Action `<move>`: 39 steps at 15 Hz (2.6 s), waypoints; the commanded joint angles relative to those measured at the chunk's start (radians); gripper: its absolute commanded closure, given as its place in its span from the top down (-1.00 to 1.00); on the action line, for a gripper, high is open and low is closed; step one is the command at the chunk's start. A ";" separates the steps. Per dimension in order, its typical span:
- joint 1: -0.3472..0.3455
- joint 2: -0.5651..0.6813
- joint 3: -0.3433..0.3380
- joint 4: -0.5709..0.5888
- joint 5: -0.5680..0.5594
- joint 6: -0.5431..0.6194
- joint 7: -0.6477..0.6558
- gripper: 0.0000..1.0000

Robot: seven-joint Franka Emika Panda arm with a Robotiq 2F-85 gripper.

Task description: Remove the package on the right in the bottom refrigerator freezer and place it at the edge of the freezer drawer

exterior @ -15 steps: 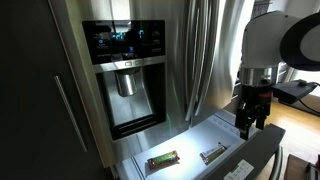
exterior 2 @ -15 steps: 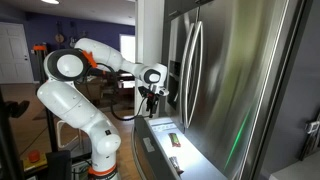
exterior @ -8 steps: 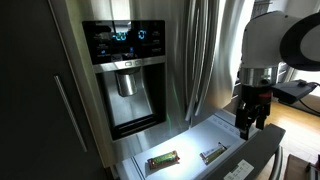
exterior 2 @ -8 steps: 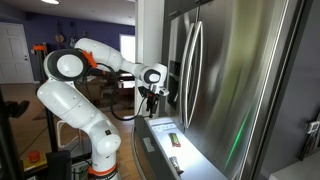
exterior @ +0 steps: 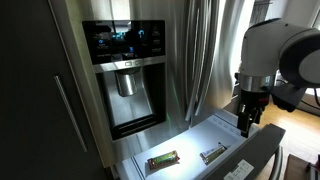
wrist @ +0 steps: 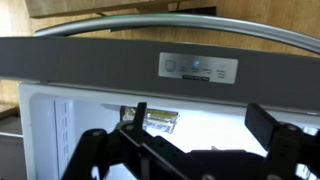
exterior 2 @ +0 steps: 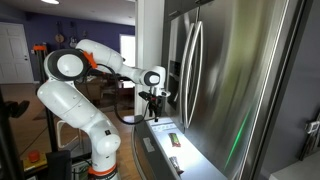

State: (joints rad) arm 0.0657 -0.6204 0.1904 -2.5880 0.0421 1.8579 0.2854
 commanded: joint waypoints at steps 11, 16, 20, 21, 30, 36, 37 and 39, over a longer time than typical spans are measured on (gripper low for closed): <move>-0.068 0.117 -0.184 -0.173 -0.105 0.433 -0.294 1.00; -0.067 0.123 -0.183 -0.169 -0.105 0.433 -0.294 1.00; -0.087 0.167 -0.199 -0.160 -0.105 0.450 -0.289 1.00; -0.098 0.178 -0.206 -0.165 -0.114 0.468 -0.292 1.00; -0.112 0.426 -0.349 -0.127 -0.032 0.633 -0.513 1.00; -0.125 0.432 -0.330 -0.131 -0.016 0.632 -0.522 1.00; -0.125 0.428 -0.330 -0.131 -0.016 0.632 -0.522 1.00; -0.128 0.423 -0.320 -0.137 -0.076 0.621 -0.552 1.00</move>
State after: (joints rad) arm -0.0518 -0.1971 -0.1480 -2.7199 0.0244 2.4917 -0.2359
